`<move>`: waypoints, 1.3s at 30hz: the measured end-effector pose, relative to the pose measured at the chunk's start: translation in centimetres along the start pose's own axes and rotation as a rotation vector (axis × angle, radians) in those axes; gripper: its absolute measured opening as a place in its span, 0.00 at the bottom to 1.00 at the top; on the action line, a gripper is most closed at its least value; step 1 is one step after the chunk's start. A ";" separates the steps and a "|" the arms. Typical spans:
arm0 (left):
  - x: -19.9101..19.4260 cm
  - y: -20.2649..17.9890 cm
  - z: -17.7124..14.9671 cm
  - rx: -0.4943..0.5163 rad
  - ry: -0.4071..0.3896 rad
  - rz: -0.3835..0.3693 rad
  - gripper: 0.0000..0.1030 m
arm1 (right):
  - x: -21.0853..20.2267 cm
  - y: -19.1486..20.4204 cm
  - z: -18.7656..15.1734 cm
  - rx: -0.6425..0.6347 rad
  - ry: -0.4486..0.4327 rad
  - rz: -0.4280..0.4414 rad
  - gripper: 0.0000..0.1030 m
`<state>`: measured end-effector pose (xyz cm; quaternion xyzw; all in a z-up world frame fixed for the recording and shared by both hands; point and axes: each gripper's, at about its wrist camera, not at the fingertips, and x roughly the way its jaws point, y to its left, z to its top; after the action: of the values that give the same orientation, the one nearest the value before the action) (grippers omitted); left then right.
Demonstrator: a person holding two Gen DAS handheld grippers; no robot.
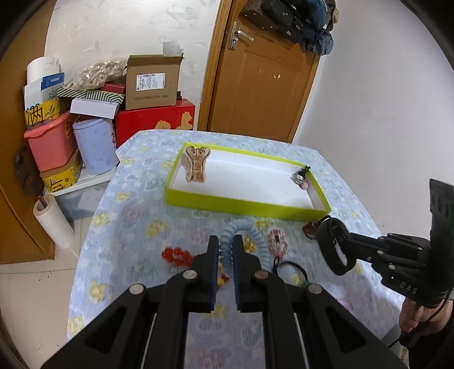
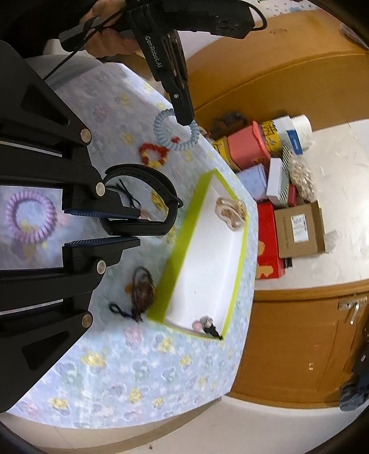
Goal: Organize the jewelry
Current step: 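Carry the blue hair tie and watch band into the tray and release both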
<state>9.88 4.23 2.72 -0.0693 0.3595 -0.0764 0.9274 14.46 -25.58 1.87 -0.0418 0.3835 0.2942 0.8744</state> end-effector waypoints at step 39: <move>15.1 3.7 7.1 -0.048 0.167 0.183 0.10 | 10.6 -8.5 5.9 0.030 0.126 -0.202 0.12</move>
<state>26.01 5.44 -2.65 -0.0519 0.4420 0.0120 0.8955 28.53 -25.68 -2.69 -0.0858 0.4359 0.1956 0.8743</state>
